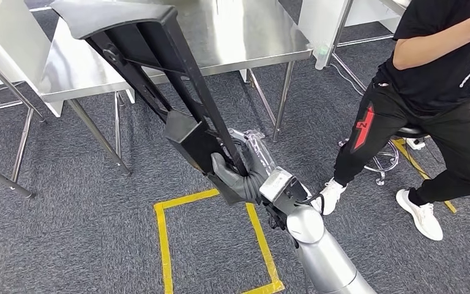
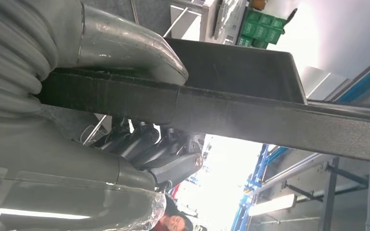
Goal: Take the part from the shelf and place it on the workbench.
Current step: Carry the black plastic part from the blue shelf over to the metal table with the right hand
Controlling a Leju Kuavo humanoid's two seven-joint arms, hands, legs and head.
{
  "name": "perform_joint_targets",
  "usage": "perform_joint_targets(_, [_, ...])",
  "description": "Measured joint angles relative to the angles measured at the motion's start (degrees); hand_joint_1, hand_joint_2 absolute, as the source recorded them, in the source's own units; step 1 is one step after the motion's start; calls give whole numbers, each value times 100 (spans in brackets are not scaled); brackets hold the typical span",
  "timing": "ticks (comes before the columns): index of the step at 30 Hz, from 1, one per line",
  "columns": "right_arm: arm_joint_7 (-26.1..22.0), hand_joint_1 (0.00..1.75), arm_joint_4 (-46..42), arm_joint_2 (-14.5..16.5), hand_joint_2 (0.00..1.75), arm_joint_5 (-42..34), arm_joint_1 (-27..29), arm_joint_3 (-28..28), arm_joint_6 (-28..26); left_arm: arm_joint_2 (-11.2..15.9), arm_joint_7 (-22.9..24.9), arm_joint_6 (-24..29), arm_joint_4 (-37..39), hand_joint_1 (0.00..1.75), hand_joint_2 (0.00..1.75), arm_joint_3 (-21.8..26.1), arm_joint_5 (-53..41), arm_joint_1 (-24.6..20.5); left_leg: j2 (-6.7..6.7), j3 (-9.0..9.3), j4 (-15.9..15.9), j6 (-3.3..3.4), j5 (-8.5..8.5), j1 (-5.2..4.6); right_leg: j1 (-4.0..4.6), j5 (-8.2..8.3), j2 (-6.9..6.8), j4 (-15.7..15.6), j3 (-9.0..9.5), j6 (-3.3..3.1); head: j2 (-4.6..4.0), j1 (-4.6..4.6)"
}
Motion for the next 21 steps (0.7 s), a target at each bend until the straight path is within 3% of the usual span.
perform_joint_targets(5, [0,175,0,11,175,0,-2,-3,-2,5,5,-47,0,0,175,-2,-16,-3,5,32,-57,-33,20,10,29,-2,5,2,-1,-35,0,1])
perform_joint_targets(11, [0,175,0,9,175,0,-2,-24,-14,4,5,-93,0,0,175,-2,-41,-7,8,33,-73,-212,19,38,58,-8,4,9,-7,-63,0,1])
perform_joint_targets(21, [20,175,0,9,175,-2,-5,-22,-93,5,38,-90,0,0,175,-2,-98,-9,7,28,-60,-220,11,-17,39,-9,3,8,-12,-62,0,2])
